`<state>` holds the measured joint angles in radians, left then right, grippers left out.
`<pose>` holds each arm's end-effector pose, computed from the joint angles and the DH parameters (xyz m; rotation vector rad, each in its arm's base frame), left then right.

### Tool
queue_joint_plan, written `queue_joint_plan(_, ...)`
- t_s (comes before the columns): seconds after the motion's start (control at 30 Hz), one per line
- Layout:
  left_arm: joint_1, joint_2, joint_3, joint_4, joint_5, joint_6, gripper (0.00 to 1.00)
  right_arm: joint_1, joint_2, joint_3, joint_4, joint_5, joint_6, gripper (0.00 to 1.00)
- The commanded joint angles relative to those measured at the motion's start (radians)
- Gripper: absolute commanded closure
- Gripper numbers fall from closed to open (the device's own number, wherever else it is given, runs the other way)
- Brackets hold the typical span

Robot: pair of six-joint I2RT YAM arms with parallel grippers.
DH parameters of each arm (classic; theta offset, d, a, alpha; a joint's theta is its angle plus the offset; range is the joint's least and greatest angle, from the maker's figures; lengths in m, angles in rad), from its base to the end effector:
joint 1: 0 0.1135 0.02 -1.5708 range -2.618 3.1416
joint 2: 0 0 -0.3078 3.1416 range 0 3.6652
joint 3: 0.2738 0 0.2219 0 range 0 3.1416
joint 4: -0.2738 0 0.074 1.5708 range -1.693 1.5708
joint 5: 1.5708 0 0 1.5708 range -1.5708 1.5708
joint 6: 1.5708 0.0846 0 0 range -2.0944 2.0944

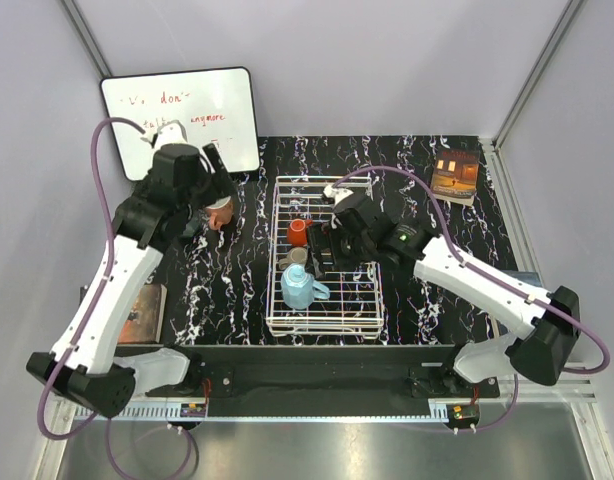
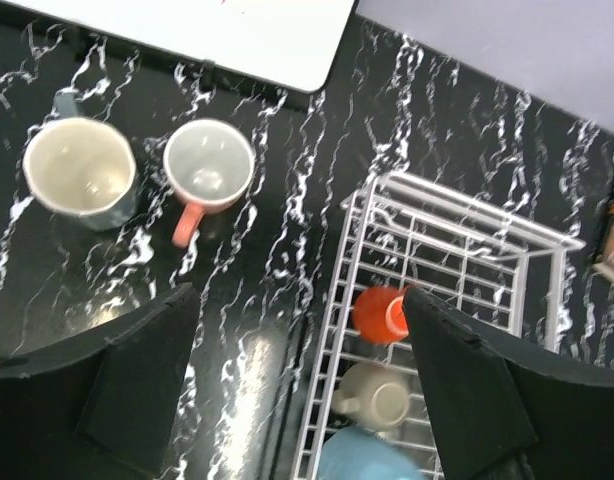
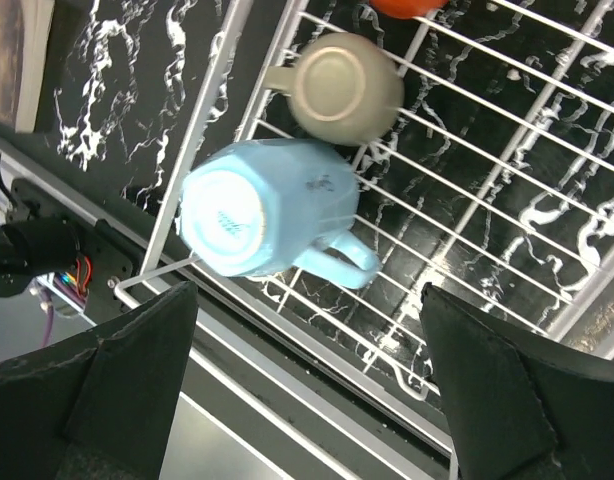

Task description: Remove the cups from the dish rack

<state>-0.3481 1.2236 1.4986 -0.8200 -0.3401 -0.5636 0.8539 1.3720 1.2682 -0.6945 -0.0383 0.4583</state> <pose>0.2315 -0.0540 0.4390 -0.4231 2.0439 -0.1948 0.1872 0.2197 0.3392 -0.5050 2.4217 0.6512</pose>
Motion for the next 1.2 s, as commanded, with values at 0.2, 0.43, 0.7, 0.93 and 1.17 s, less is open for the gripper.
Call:
queue_joint_plan(0.2,-0.046,-0.237,-0.159,-0.033,-0.145,0.048,0.1,0.169,0.152,0.146,-0.011,0.164,-0.092,0.0)
queue_joint_plan(0.43,-0.049,-0.294,-0.25,-0.044,-0.123,0.01,0.1,0.185,0.249,0.168,-0.026,0.176,-0.113,0.0)
queue_joint_plan(0.7,-0.048,-0.326,-0.331,-0.041,-0.091,-0.018,0.1,0.185,0.346,0.175,-0.02,0.143,-0.127,0.0)
queue_joint_plan(0.93,-0.048,-0.323,-0.37,-0.033,-0.063,-0.039,0.1,0.183,0.412,0.188,-0.007,0.117,-0.148,0.0)
queue_joint_plan(1.17,-0.048,-0.328,-0.393,-0.027,-0.059,-0.039,0.1,0.185,0.429,0.18,-0.002,0.101,-0.139,0.26)
